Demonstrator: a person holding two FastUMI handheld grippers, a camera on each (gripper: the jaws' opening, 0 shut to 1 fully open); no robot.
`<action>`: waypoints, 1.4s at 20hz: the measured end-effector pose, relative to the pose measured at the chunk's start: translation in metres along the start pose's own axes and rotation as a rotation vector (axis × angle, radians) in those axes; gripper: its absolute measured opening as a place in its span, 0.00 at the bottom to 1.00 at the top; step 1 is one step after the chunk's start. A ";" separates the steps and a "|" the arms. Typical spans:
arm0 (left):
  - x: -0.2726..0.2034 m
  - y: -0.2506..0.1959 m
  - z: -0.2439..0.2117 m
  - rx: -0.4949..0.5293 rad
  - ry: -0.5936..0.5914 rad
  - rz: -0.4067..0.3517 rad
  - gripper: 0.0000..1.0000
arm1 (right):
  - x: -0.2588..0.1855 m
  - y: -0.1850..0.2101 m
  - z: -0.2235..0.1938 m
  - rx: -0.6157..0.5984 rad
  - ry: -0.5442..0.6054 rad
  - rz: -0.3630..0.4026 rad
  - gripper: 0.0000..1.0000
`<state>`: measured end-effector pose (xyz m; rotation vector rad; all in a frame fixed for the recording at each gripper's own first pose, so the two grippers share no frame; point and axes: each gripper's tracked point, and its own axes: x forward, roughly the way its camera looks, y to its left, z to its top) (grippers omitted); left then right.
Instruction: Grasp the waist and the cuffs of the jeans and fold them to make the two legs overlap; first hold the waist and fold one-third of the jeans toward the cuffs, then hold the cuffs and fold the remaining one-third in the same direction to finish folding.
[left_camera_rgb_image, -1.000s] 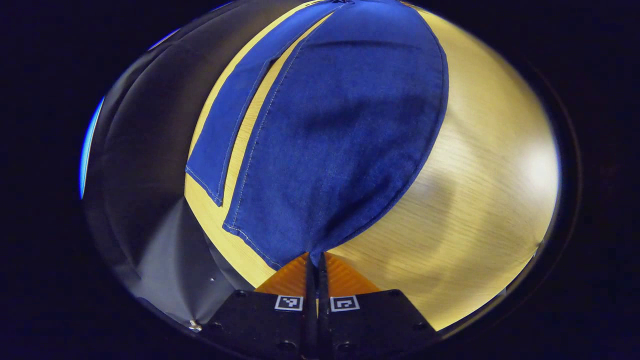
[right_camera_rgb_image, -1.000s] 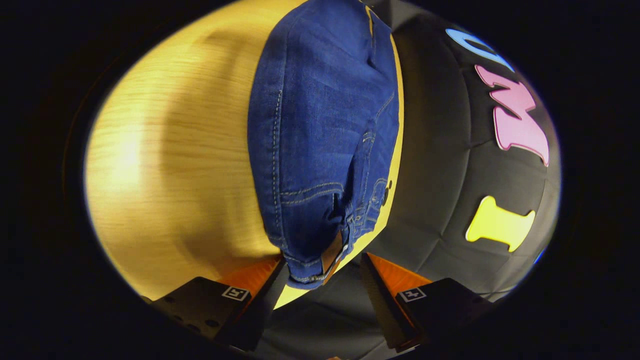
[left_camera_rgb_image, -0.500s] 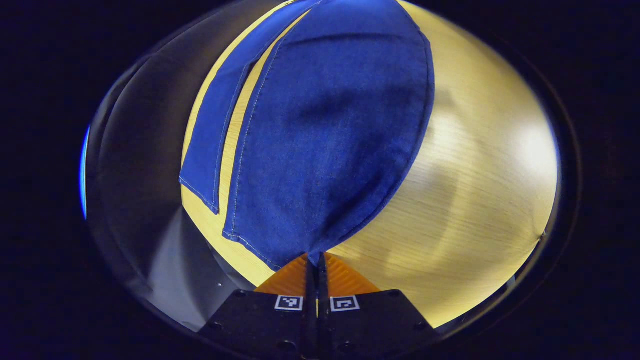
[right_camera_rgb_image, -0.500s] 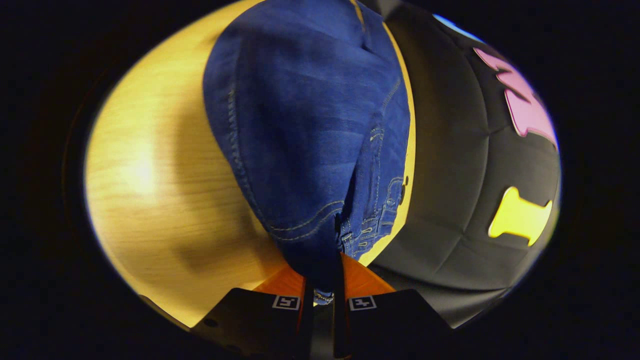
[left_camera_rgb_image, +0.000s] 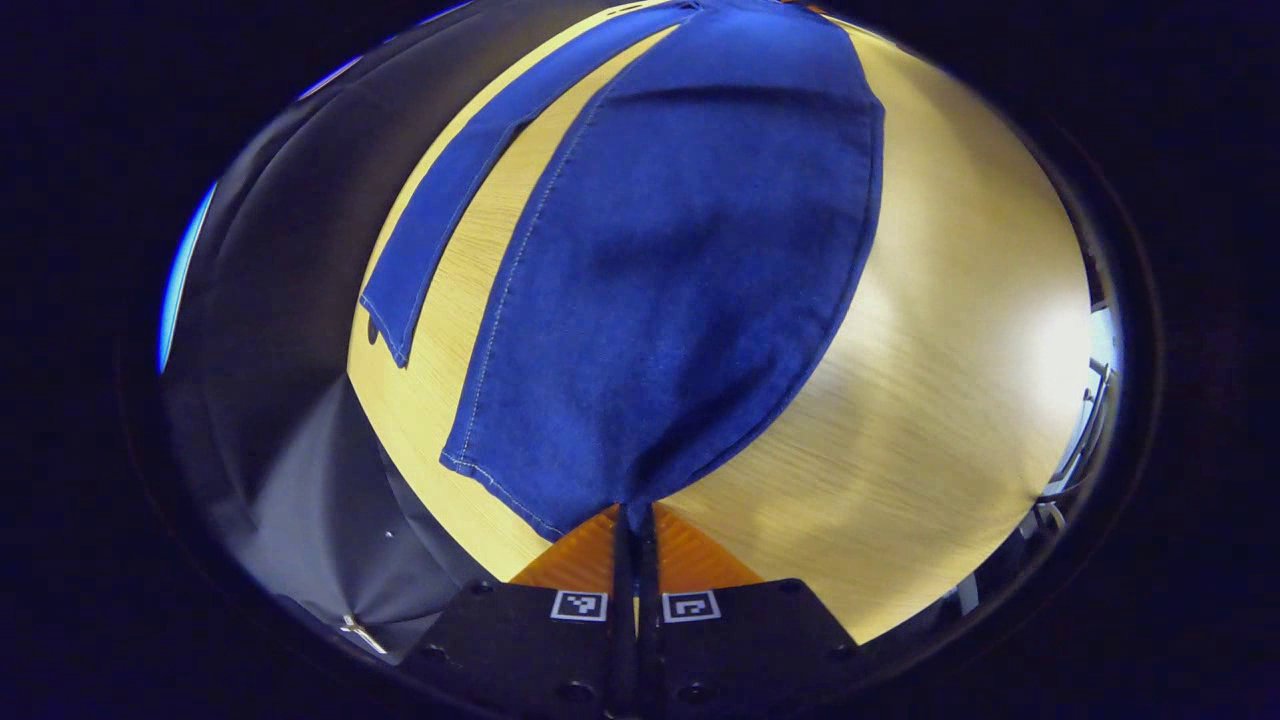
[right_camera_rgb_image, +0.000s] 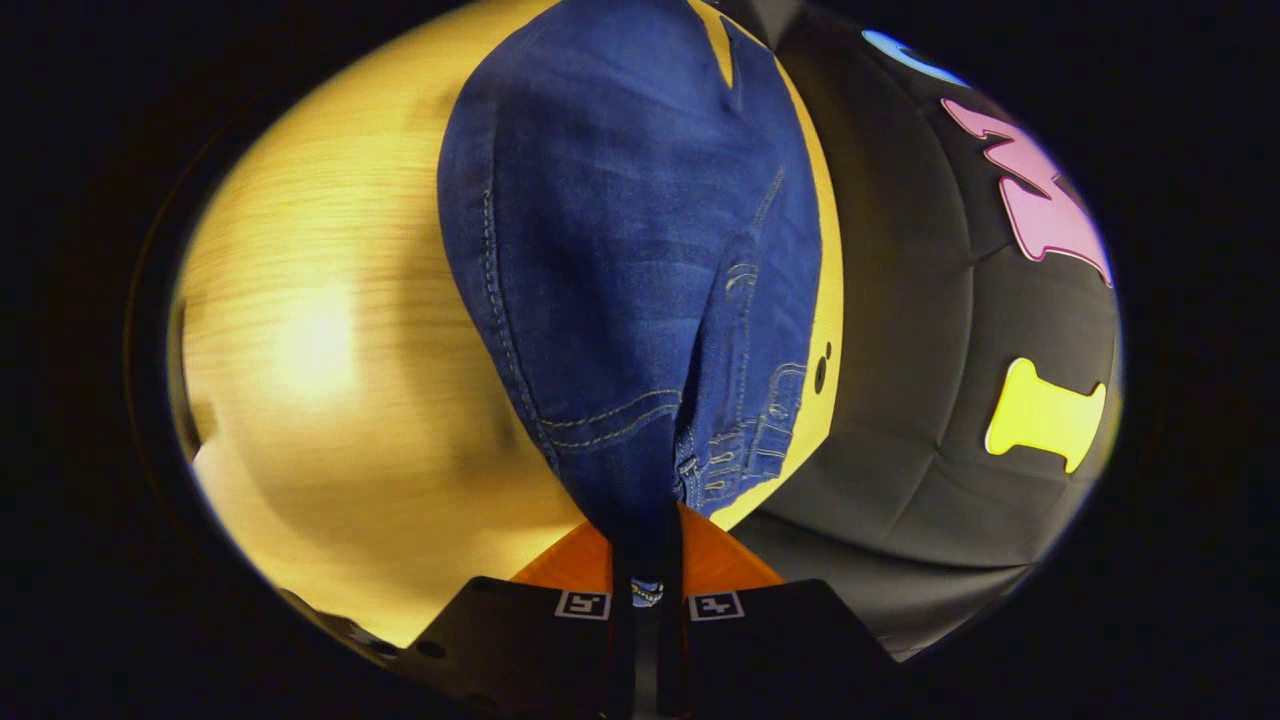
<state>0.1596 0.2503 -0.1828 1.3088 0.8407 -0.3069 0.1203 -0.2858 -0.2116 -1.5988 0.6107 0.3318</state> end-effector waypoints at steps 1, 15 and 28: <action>-0.004 0.002 0.001 0.004 -0.007 -0.013 0.06 | -0.009 -0.010 0.004 0.020 -0.006 0.009 0.13; -0.061 0.187 0.100 -0.095 -0.084 -0.028 0.06 | 0.026 -0.237 0.033 0.439 -0.017 -0.125 0.13; 0.054 0.261 0.238 -0.475 -0.174 0.171 0.12 | 0.071 -0.289 0.025 1.071 0.182 0.012 0.39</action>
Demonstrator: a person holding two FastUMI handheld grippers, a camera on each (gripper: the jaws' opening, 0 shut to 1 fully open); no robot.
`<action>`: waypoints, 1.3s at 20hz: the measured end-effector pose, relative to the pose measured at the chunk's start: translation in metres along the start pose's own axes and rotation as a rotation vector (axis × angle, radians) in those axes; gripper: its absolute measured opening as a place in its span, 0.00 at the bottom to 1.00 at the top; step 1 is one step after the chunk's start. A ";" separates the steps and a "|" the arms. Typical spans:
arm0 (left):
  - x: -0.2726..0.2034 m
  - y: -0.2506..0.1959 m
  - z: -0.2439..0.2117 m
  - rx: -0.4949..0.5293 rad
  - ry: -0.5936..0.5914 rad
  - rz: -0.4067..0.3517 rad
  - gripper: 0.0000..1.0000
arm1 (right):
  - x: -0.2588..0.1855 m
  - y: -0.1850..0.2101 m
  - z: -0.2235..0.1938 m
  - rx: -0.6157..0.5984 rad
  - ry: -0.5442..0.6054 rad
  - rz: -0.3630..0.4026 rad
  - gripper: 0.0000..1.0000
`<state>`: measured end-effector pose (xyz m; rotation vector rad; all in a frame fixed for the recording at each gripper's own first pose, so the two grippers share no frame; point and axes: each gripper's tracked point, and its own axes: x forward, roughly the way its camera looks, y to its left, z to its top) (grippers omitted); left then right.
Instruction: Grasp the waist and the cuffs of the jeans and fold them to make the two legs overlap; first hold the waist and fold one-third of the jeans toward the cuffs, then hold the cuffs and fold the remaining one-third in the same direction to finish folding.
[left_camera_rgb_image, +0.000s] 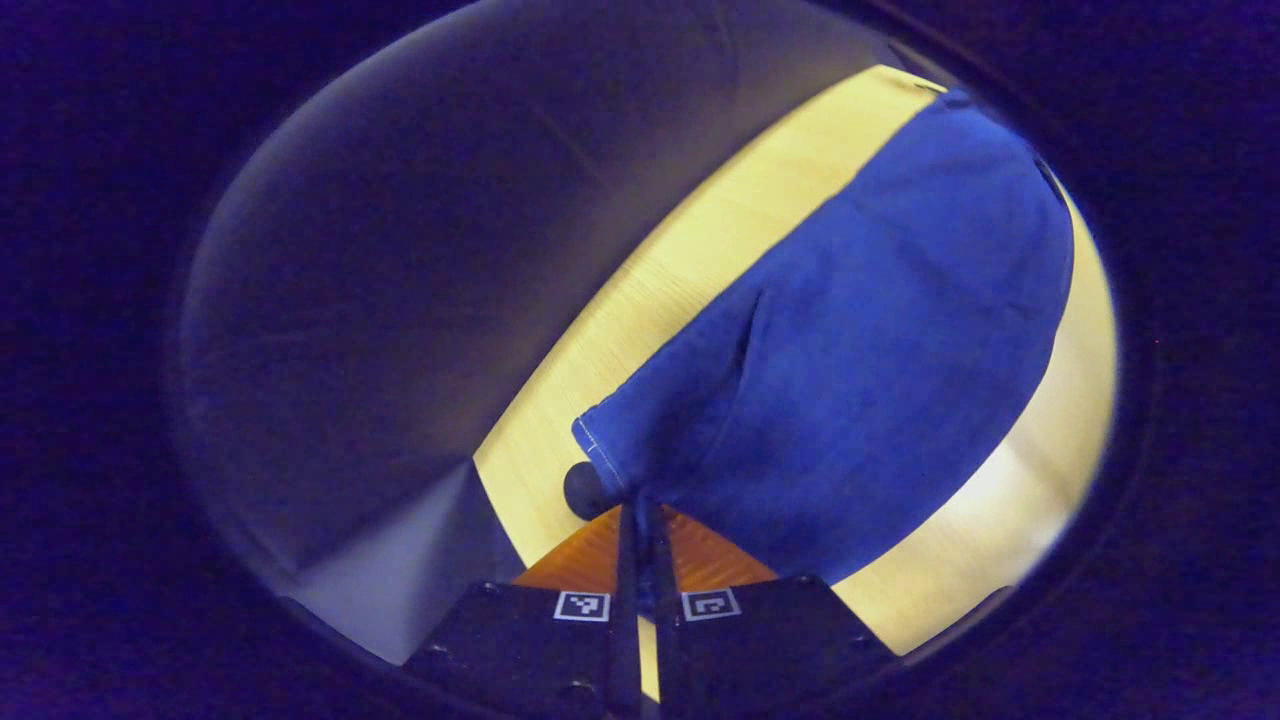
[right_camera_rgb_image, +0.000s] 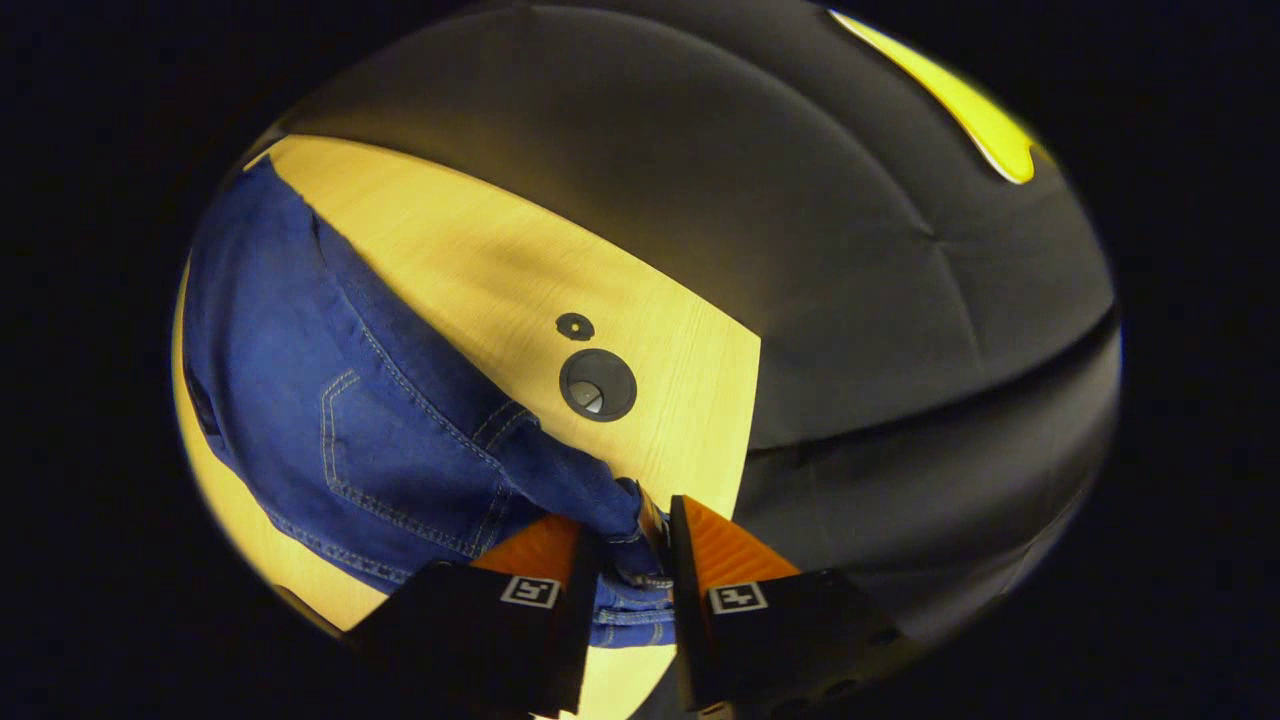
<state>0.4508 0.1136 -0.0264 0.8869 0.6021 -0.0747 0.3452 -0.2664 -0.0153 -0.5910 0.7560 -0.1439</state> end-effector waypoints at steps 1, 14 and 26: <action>-0.005 -0.003 0.004 -0.054 -0.052 -0.008 0.41 | -0.009 -0.001 0.005 0.050 -0.013 0.011 0.54; -0.101 -0.068 0.035 -0.712 -0.565 0.103 0.98 | -0.042 0.014 -0.051 0.998 -0.218 0.014 0.99; -0.160 -0.169 0.076 -0.742 -0.581 -0.073 0.98 | -0.017 -0.014 -0.111 1.360 -0.128 -0.111 0.98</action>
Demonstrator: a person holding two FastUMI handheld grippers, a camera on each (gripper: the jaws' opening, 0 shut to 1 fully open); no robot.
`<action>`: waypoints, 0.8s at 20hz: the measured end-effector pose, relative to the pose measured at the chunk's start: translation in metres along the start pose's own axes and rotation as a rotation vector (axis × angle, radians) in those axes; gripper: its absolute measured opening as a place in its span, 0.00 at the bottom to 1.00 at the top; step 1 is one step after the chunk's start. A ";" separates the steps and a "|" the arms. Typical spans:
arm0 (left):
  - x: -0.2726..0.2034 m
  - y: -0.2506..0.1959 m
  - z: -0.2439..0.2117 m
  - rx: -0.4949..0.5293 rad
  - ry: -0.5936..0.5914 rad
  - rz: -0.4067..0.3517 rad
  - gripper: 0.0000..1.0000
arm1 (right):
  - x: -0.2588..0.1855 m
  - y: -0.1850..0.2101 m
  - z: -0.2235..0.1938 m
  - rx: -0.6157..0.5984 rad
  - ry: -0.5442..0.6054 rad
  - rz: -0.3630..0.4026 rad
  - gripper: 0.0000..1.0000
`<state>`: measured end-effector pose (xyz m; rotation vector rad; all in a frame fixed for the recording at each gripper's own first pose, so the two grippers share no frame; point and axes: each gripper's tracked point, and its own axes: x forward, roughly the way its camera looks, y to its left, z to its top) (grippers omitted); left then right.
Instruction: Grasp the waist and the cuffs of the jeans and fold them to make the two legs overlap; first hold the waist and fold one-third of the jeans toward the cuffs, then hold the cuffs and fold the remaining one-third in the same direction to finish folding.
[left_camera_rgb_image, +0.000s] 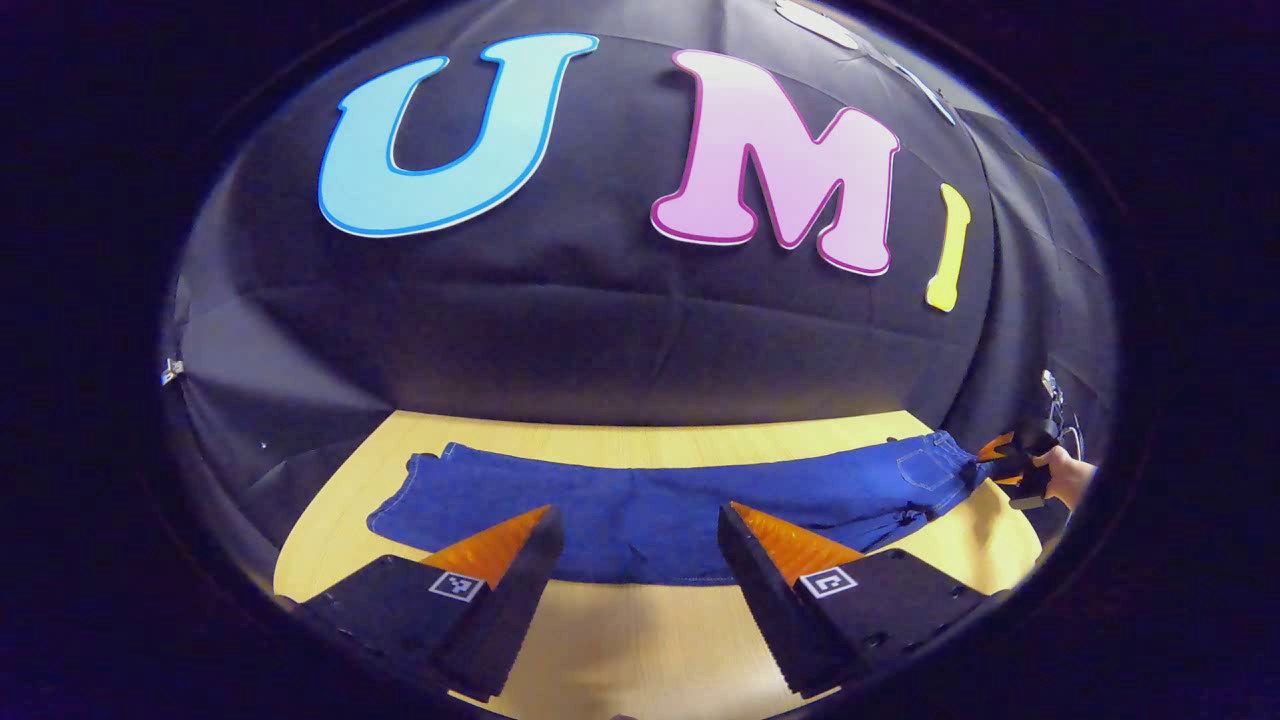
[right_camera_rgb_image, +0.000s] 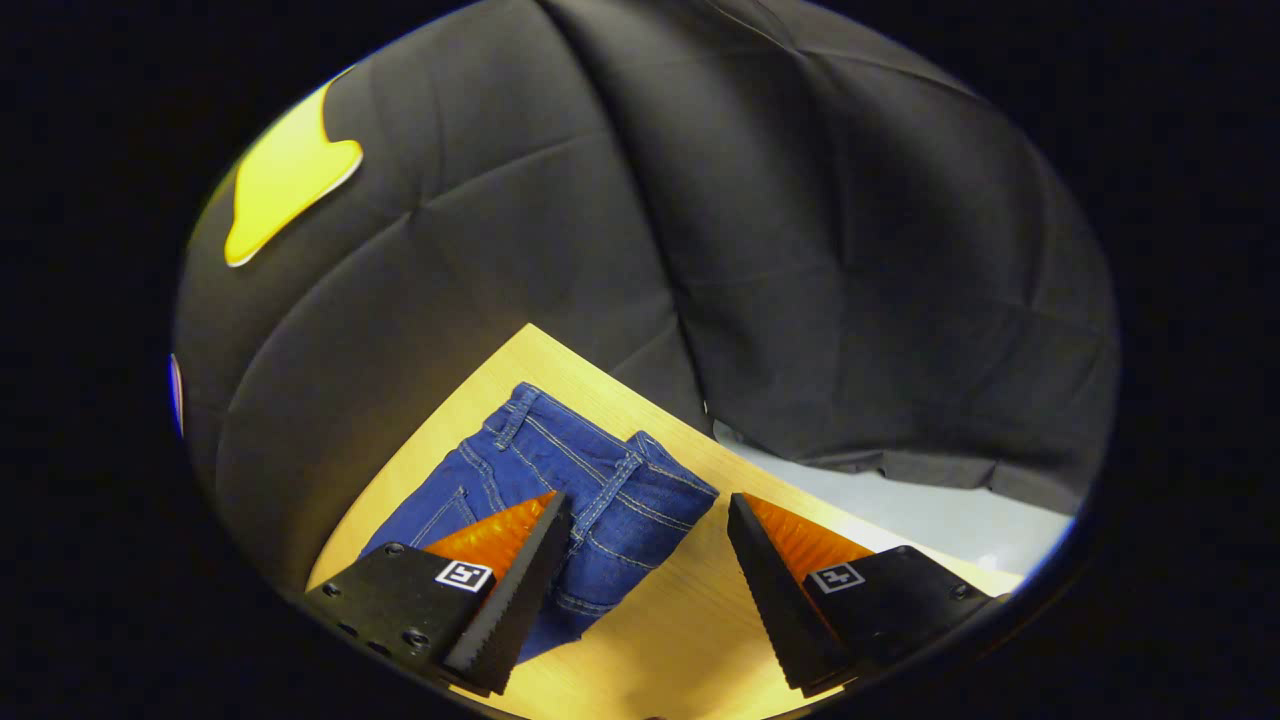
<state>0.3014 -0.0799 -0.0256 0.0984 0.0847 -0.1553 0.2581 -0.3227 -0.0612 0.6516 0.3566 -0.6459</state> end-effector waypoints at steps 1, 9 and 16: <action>0.003 -0.007 -0.001 0.002 0.007 -0.015 0.98 | -0.004 -0.001 0.000 0.013 0.012 -0.007 0.98; 0.011 -0.023 0.002 0.008 0.027 -0.036 0.98 | 0.001 0.004 0.011 0.001 -0.071 0.005 0.64; 0.000 -0.015 -0.010 -0.081 0.046 -0.029 0.96 | 0.005 0.018 0.012 -0.023 -0.085 0.127 0.13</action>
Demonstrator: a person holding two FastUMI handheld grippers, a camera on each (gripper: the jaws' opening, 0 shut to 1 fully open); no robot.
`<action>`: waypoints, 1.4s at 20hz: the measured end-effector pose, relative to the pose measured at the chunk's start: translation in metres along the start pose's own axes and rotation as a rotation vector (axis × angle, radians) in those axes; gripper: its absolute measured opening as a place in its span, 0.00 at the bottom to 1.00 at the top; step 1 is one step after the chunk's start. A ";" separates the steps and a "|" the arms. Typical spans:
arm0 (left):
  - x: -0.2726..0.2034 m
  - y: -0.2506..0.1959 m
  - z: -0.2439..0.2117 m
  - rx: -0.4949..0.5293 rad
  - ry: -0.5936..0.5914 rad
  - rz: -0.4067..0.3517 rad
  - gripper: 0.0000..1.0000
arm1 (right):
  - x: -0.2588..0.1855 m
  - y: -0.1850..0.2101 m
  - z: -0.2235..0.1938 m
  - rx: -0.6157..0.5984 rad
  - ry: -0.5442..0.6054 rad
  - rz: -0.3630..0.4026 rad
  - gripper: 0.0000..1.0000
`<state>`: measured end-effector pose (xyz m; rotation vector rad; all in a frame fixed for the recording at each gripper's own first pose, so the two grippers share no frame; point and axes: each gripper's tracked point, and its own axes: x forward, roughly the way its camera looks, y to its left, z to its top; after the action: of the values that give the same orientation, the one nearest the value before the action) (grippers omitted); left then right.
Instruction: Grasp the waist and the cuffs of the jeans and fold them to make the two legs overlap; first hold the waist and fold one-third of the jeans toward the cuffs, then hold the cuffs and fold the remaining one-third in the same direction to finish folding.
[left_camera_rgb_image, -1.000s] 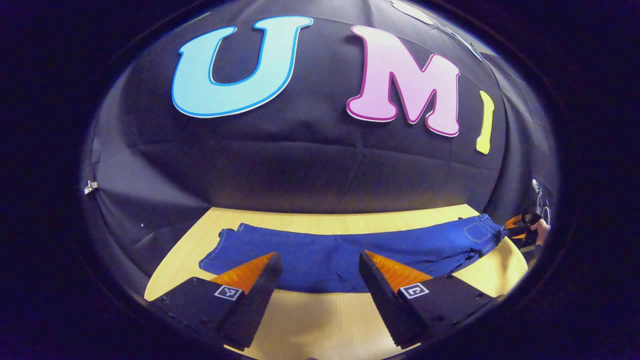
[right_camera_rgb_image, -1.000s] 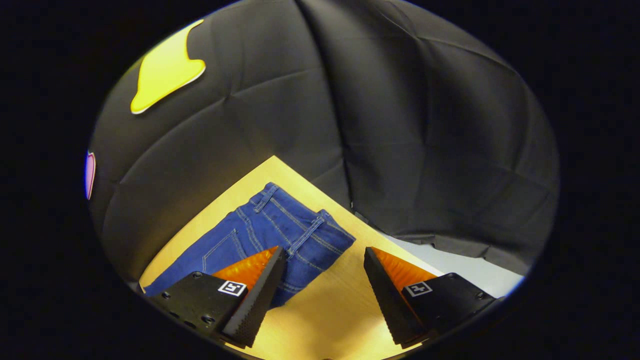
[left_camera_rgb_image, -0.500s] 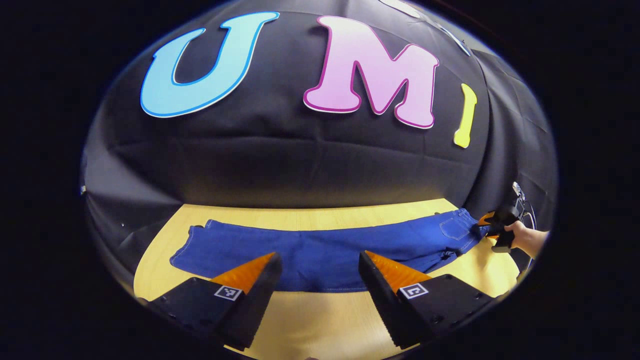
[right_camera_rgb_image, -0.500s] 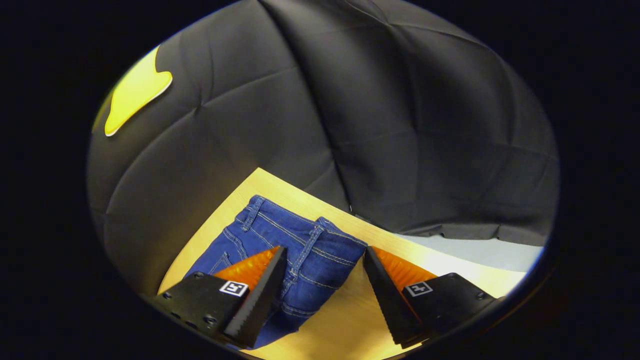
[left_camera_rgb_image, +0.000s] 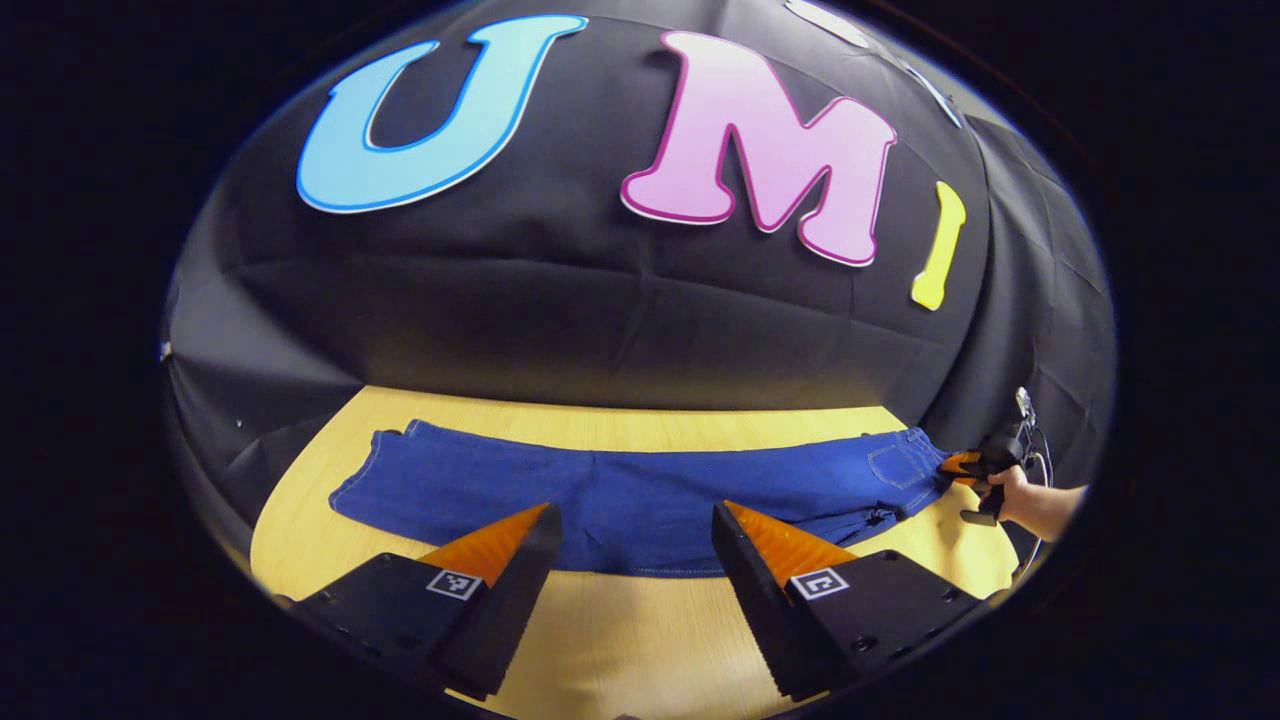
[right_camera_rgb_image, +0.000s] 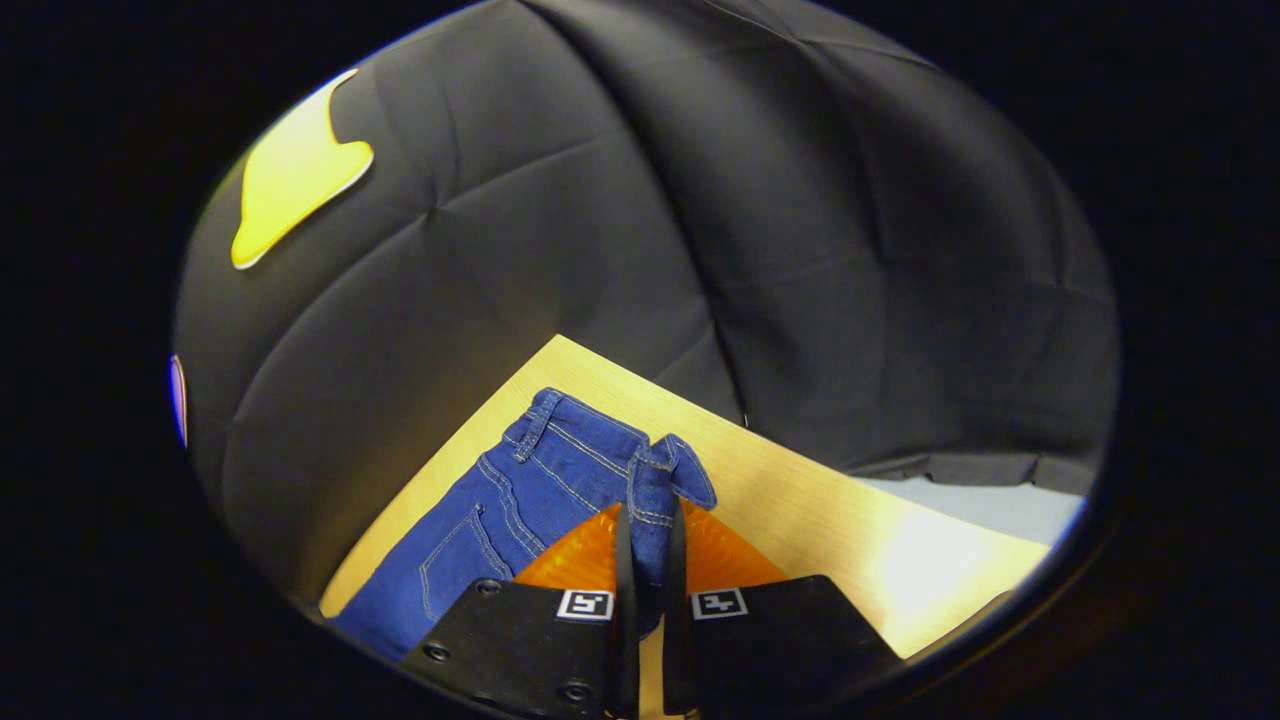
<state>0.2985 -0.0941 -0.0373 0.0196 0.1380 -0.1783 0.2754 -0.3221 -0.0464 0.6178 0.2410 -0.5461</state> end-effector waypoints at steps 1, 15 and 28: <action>-0.003 -0.002 -0.001 -0.004 -0.005 -0.014 0.97 | -0.003 0.005 0.003 -0.014 0.004 0.008 0.13; -0.067 0.041 -0.032 0.024 0.001 -0.048 0.97 | -0.180 0.108 -0.003 -0.441 -0.283 0.453 0.12; -0.066 0.092 -0.073 -0.109 -0.010 -0.003 0.97 | -0.177 0.016 0.048 -0.507 -0.161 0.904 0.12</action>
<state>0.2411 0.0100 -0.1001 -0.0902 0.1380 -0.1736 0.1397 -0.2674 0.0646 0.1393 -0.0683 0.3385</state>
